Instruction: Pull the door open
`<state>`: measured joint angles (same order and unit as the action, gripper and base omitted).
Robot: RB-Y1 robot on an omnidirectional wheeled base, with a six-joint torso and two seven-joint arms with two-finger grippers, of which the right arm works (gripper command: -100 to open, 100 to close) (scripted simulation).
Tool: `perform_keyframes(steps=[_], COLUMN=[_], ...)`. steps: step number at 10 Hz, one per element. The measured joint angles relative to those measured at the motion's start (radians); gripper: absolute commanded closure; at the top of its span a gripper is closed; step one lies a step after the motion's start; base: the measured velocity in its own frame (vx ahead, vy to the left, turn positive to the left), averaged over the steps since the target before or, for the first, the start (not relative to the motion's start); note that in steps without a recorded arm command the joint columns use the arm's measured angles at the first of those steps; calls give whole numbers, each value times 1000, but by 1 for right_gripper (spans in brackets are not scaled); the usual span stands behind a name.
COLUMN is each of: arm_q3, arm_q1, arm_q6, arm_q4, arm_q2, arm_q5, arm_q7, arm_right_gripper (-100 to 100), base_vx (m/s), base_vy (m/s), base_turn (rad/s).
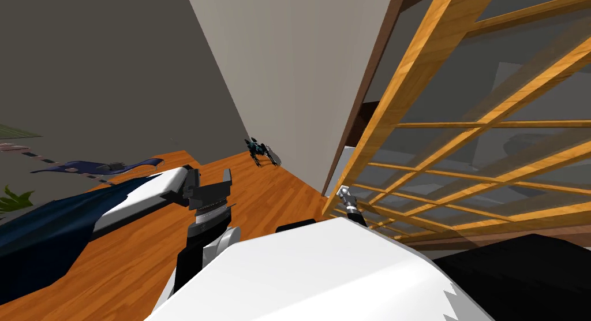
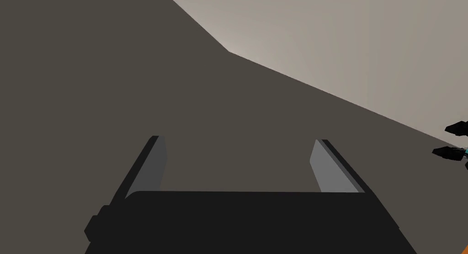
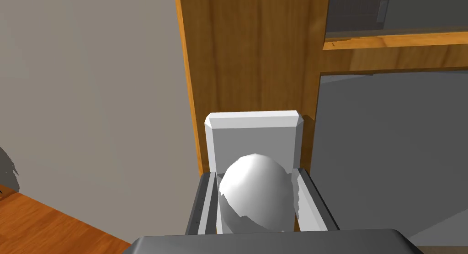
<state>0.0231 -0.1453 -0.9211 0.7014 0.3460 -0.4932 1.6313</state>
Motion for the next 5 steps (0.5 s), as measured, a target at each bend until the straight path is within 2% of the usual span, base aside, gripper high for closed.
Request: perform_keyframes(steps=[2, 3, 4, 5], arm_q3=[-31, -45, -50, -60], arm_q1=[-10, -15, -18, -20], arm_q6=[-10, -19, -18, -26], arm_q4=[4, 6, 4, 0], arm_q2=[12, 18, 15, 18], arm_q5=[20, 30, 32, 39], arm_q7=[25, 38, 40, 47], arm_right_gripper=[100, 100, 100, 100], base_vx=[-280, -124, -152, -225], base_vy=[26, 20, -5, -31], base_turn=[68, 16, 40, 79])
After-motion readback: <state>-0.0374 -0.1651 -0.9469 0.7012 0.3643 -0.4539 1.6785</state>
